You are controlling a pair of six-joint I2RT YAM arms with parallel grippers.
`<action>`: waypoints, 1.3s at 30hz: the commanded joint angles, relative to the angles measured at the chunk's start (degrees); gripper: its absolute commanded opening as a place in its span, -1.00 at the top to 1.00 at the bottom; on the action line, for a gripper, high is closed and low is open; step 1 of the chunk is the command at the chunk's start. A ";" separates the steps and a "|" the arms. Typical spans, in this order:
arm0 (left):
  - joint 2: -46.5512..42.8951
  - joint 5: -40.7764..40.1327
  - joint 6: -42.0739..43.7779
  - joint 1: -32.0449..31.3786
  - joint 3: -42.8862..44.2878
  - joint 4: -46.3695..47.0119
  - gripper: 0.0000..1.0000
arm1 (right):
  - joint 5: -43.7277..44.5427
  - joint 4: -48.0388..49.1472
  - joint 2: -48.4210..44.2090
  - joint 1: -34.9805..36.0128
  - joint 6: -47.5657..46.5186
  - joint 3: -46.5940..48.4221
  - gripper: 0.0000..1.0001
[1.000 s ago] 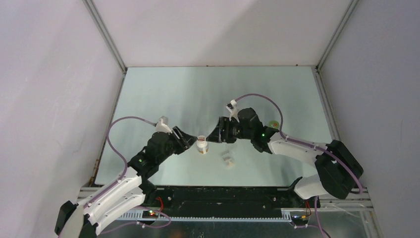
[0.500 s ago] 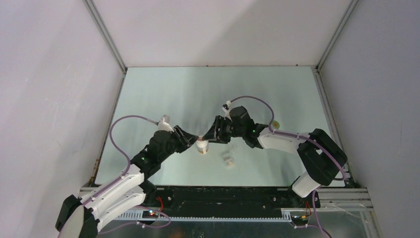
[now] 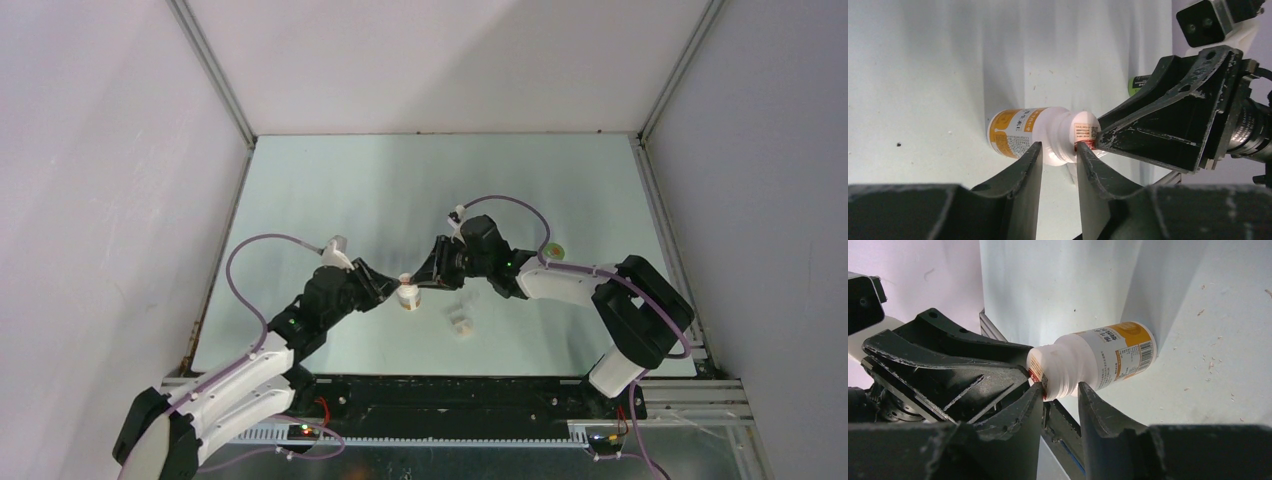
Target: Sort the pills into containers
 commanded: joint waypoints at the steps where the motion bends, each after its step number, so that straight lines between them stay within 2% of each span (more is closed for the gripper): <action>1: -1.24 0.09 1.52 0.47 -2.13 2.53 0.32 | 1.53 0.33 0.91 0.14 -0.55 2.01 0.31; 12: -1.62 0.37 1.89 0.46 -2.46 3.68 0.37 | 1.76 -0.44 0.93 0.56 -1.39 2.01 0.52; 16: 0.01 2.94 0.83 0.46 -2.28 5.42 0.43 | 1.20 -0.60 1.32 0.51 -1.51 2.01 0.60; 23: 0.85 4.21 -0.98 0.50 -2.37 6.43 0.67 | -1.51 2.97 3.47 0.48 0.07 0.86 0.84; 32: 2.10 5.36 -1.39 0.44 -3.39 7.99 0.80 | -3.36 7.51 5.03 0.93 2.31 -1.56 0.93; 36: 3.21 5.24 0.52 0.44 -4.35 8.89 0.99 | -4.39 10.78 5.92 0.98 4.04 -3.75 1.00; 39: 3.98 4.90 2.56 0.48 -5.43 10.73 1.00 | -5.06 13.53 6.46 0.95 5.69 -5.12 1.00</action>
